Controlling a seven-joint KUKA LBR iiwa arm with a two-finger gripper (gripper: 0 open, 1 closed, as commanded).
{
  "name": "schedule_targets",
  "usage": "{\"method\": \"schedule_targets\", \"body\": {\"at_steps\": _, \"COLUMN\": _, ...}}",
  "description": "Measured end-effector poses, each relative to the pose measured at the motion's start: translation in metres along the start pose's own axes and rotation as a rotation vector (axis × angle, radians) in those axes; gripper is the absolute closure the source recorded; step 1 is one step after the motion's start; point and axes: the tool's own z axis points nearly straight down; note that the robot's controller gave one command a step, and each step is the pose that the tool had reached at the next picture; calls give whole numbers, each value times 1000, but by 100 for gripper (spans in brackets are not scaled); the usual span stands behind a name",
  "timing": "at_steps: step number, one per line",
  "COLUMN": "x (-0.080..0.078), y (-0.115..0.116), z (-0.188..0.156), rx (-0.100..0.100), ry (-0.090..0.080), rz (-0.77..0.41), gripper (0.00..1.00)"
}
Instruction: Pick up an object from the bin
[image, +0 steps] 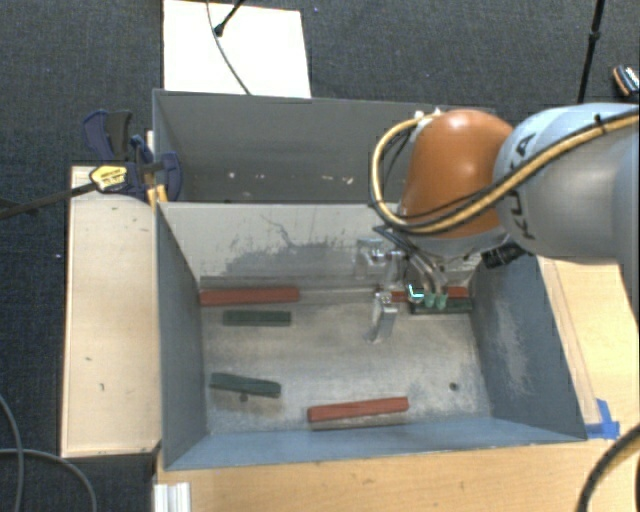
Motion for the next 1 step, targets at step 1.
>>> {"method": "schedule_targets", "body": {"at_steps": 1, "x": 102, "y": 17, "z": 20, "rx": 0, "ry": 2, "rz": 8, "gripper": 0}}
